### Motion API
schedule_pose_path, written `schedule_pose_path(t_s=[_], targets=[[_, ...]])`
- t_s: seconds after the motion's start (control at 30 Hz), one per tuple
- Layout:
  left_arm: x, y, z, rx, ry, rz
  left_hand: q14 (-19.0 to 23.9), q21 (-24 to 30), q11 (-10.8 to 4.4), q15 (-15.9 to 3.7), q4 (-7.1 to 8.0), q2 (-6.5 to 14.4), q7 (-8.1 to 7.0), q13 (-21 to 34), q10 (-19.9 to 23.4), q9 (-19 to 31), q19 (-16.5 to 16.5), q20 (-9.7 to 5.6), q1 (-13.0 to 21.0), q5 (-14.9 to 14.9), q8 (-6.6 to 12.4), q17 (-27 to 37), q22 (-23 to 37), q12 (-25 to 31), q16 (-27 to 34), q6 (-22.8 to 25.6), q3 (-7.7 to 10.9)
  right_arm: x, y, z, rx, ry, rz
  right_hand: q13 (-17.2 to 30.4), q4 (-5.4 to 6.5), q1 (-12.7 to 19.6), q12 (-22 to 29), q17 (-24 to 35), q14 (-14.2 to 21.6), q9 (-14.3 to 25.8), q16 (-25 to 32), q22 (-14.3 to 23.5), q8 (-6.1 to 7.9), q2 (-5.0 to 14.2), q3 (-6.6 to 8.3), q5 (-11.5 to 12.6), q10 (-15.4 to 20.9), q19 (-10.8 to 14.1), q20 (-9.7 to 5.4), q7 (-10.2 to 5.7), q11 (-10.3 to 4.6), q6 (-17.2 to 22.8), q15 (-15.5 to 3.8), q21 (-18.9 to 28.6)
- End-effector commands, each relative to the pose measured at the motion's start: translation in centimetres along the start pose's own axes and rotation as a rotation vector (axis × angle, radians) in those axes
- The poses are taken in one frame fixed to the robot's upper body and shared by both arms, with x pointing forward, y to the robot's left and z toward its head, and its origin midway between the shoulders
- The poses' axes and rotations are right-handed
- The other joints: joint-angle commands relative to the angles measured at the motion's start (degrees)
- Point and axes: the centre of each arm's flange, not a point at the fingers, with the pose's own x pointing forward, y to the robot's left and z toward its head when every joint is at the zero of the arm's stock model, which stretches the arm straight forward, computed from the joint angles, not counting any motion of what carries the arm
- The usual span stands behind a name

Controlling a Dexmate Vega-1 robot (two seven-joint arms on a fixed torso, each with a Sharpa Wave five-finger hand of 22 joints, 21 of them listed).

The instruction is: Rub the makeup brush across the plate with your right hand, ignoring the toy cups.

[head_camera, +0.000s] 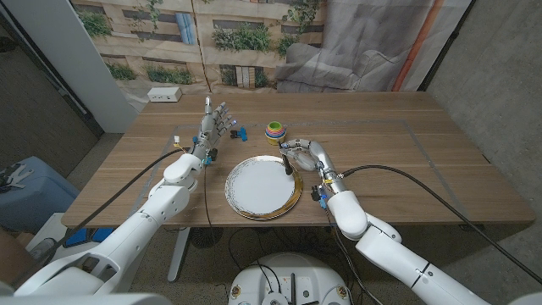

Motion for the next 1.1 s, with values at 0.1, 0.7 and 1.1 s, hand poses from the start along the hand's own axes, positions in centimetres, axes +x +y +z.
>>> schedule_pose_path(t_s=[0.1,0.7,1.1], targets=[[0.0,0.0,0.0,0.000,0.000,-0.001,0.4,0.4,-0.59,-0.76,0.38,0.8,-0.48,0.2,0.0,0.1,0.5,-0.02,-0.1,0.2,0.42,0.1,0.3,0.4,0.2,-0.1,-0.05,0.6,1.7,-0.4,-0.028,-0.018,0.015,0.3,-0.21,0.3,-0.1,0.2,-0.3,0.2,0.3,0.2,-0.29,0.31,-0.22,0.2,0.3,0.3,-3.97,-1.18,0.18,1.5,-9.92,0.2],[0.0,0.0,0.0,0.000,0.000,-0.001,0.4,0.4,-0.59,-0.74,0.38,0.8,-0.48,0.2,0.0,0.1,0.5,0.00,-0.1,0.2,0.44,0.1,0.3,0.4,0.2,-0.1,-0.05,0.1,2.9,-1.6,-0.040,-0.035,0.016,0.3,-0.19,0.2,-0.1,0.2,-0.4,0.2,0.3,0.2,-0.59,0.29,-0.33,0.2,0.2,-0.5,-3.82,-1.23,0.16,1.5,-9.85,0.0],[0.0,0.0,0.0,0.000,0.000,-0.001,0.4,0.4,-0.60,-0.81,0.38,0.8,-0.48,0.2,0.0,0.1,0.5,0.00,-0.1,0.2,0.43,0.1,0.3,0.4,0.2,-0.1,-0.05,-0.1,3.2,-2.2,-0.050,-0.021,0.033,0.4,-0.21,0.3,-0.1,0.2,-0.4,0.1,0.3,0.2,-0.77,0.27,-0.42,0.2,0.2,-0.6,-3.80,-1.24,0.16,1.6,-9.85,0.0]])
